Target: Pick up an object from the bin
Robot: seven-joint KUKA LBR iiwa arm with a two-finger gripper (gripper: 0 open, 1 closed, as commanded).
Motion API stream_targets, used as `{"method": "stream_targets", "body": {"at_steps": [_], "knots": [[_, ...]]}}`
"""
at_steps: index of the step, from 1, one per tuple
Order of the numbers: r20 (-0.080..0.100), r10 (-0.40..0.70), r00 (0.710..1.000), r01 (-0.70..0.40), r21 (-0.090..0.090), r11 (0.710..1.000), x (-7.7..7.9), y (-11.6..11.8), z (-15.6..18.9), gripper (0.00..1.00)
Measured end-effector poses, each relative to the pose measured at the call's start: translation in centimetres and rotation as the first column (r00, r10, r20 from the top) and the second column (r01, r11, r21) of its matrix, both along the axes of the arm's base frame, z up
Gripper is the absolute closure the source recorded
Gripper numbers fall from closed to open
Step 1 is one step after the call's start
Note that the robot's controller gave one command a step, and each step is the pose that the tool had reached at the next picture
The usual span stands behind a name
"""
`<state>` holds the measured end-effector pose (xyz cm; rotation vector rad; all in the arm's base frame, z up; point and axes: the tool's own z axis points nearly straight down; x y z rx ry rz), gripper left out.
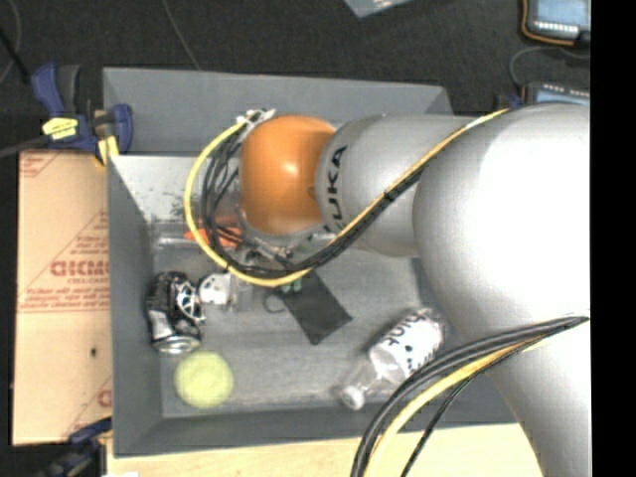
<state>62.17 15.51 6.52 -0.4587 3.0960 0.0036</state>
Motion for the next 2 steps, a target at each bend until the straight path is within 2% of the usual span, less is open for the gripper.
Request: {"method": "stream_targets", "body": {"at_steps": [2], "knots": [[0.001, -0.001, 1.0, 0.001, 0.001, 1.0, 0.01, -0.01, 0.11, 1.0]]}}
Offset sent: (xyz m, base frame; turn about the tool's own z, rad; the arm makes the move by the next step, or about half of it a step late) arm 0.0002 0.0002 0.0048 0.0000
